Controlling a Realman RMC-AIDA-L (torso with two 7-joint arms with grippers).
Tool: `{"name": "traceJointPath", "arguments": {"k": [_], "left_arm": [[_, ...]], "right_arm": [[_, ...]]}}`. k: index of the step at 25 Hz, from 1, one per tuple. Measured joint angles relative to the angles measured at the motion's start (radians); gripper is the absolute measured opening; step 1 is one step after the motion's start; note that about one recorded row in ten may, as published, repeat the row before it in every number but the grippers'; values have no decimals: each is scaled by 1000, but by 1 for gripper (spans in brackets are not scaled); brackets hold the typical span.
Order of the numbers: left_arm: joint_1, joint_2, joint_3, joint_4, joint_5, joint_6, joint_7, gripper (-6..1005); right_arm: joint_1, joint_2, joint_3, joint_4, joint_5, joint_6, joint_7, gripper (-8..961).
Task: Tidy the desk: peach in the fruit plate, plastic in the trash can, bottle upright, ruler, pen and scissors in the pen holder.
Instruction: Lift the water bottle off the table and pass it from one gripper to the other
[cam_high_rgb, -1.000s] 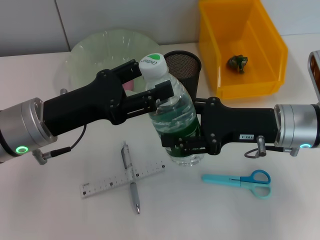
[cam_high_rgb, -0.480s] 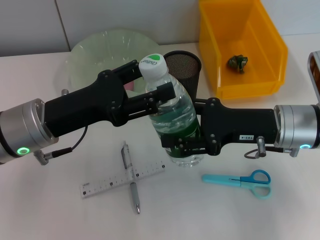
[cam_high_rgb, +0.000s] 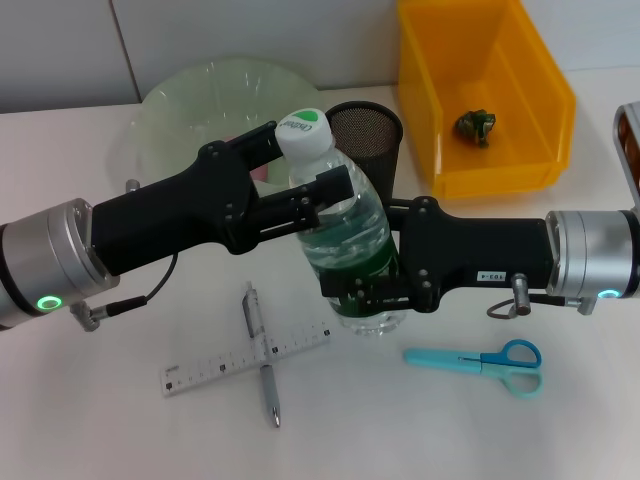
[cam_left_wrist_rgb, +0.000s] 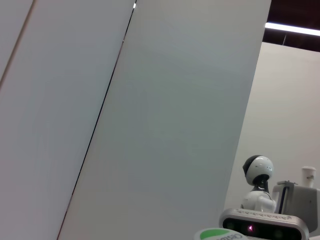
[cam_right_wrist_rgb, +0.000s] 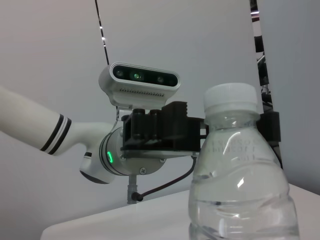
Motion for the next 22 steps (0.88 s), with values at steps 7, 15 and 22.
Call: {"name": "traceJointPath", "arguments": {"k": [7,15,22], "left_arm": [[-1,0,0,-2,-1,0,6,798],[-1,0,0,-1,-1,0,6,796],[1,0,-1,-1,-2,2,6,684]], "right_arm": [[0,0,-9,0,5,0,1,759],[0,1,-9,0,6,0,5,759],[-2,2,-7,0,6,-1,6,759]]}}
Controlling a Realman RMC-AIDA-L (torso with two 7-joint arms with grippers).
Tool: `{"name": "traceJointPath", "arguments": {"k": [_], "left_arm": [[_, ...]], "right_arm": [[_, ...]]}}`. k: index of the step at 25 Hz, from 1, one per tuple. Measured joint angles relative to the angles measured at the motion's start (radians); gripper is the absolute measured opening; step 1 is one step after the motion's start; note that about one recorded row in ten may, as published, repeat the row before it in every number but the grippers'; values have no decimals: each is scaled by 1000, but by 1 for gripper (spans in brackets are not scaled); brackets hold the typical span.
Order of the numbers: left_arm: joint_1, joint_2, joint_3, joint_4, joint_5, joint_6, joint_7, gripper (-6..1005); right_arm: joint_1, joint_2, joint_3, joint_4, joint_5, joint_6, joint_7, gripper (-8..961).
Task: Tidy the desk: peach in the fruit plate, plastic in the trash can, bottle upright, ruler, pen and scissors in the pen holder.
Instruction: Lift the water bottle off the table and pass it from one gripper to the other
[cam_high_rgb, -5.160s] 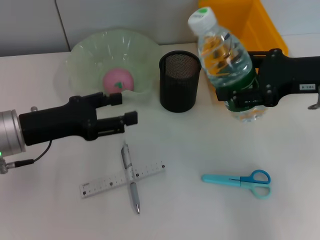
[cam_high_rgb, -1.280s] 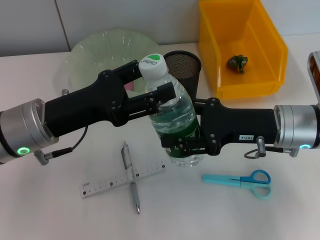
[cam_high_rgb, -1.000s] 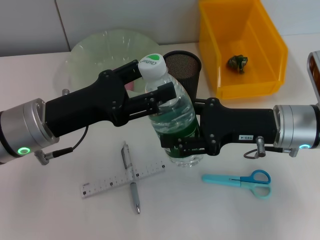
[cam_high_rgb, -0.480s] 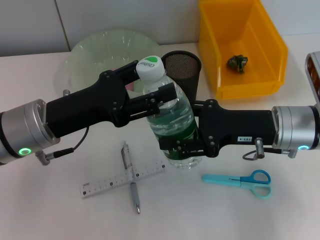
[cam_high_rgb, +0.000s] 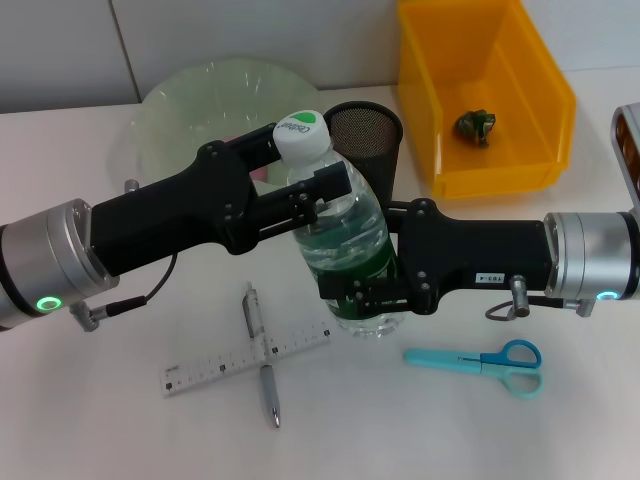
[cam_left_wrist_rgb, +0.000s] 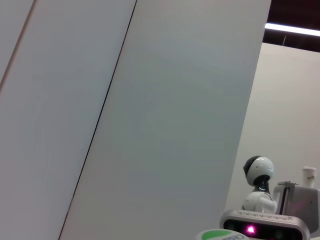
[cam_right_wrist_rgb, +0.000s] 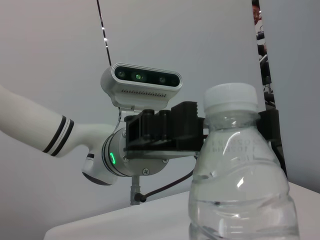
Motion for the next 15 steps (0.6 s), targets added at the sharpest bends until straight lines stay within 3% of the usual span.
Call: {"name": "traceJointPath", "arguments": {"k": [11,15], "left_arm": [[-2,0,0,0,0,1,0,679],[-2,0,1,0,0,1,-1,629]], "right_arm": [[-2,0,0,0,0,-3,0,760],[-2,0,0,0,0,-5,0,760]]}}
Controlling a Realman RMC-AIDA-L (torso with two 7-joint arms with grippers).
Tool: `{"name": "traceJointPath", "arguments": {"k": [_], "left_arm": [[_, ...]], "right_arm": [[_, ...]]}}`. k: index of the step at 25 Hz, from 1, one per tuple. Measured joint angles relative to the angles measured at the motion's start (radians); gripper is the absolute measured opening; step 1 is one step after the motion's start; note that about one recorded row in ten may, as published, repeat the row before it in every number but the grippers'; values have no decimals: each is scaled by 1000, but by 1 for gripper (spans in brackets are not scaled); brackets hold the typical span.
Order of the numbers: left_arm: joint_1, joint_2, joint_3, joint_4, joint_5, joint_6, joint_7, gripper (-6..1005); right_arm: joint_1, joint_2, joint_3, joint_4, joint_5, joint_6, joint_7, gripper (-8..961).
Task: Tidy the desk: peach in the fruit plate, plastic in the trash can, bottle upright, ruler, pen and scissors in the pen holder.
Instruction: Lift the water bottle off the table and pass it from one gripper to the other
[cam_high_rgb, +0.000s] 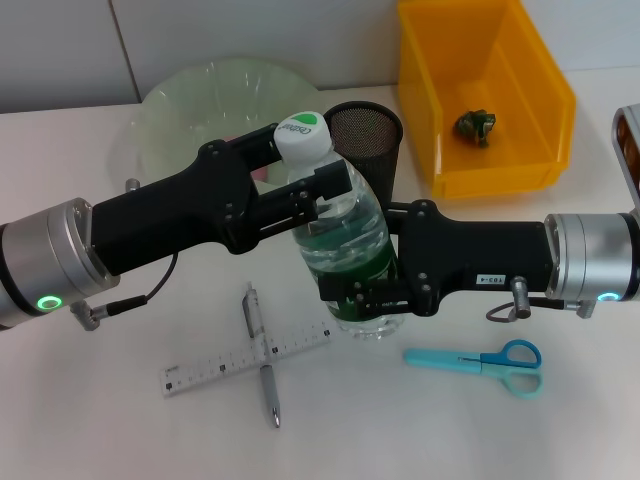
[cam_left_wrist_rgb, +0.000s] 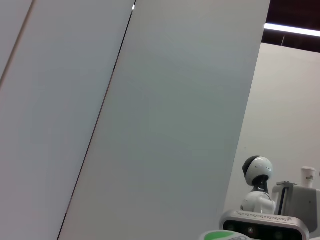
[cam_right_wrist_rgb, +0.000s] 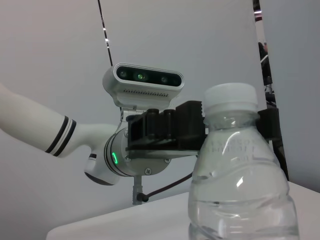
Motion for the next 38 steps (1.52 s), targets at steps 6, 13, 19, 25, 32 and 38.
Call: {"name": "traceJointPath", "arguments": {"k": [6,13,19,25,32,38], "left_arm": [[0,0,0,0,0,0,-4,580],[2,2,-3,0,0,0,-8,490],[1,0,-7,-1,0,-5,-10,449],[0,3,-9,-2,-1,-12,-35,448],[0,3,-11,-2,-3,-11,-40,449],[0,3,-7,-2,-10,-10,-48,449]], "right_arm": [[0,0,0,0,0,-1,0,760],[-2,-1,0,-5,0,-4,2,760],[-4,-2,0,-7,0,-6,3,760],[-3,-2,0,-9,0,-10,21,760],[0,-4,0,-21,-6,-34,24,761],[-2,-5,0,-24,-7,-38,23,761]]}}
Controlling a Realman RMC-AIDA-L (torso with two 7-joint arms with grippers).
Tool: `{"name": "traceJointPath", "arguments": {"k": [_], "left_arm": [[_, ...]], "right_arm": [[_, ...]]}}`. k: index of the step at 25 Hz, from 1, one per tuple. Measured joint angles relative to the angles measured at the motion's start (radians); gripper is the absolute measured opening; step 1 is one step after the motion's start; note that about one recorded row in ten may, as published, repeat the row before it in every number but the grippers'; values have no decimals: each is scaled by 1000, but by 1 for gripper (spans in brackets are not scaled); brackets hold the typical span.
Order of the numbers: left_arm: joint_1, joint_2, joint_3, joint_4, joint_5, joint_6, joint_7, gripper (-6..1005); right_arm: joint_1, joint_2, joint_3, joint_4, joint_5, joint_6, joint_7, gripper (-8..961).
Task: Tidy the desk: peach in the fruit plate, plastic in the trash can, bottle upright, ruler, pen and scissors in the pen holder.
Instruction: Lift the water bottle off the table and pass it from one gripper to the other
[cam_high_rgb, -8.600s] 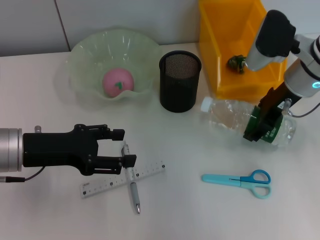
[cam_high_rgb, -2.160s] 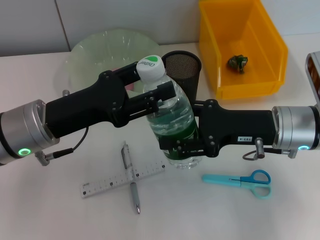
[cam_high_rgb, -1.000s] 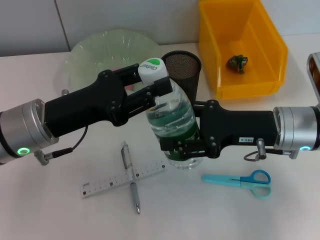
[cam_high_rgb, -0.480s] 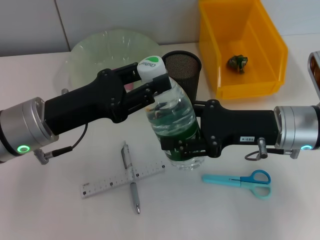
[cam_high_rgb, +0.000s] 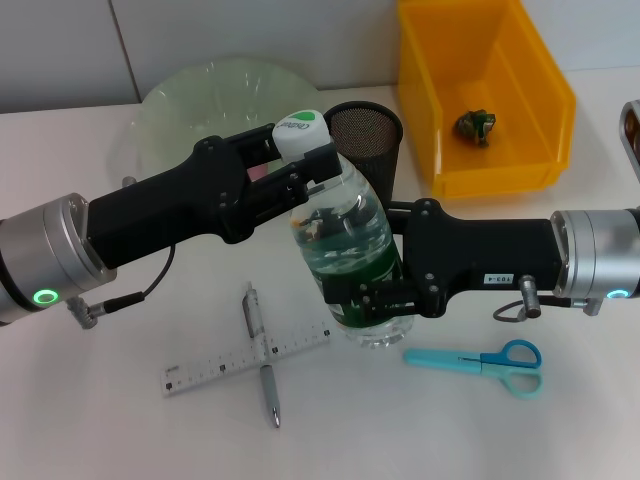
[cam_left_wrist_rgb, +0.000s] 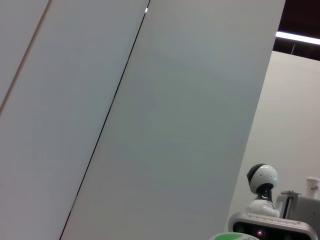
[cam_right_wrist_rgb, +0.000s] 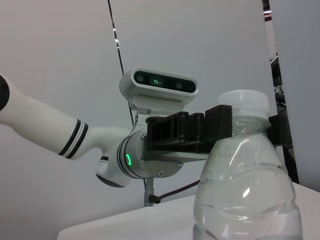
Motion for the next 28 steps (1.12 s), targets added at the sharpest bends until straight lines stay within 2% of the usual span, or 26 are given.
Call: {"name": "traceJointPath", "arguments": {"k": [28], "left_arm": [[-7,-1,-3,0,-4,-5,-1,444]], "right_arm": [[-1,-7,0,-23,-12,4,16,765]]}}
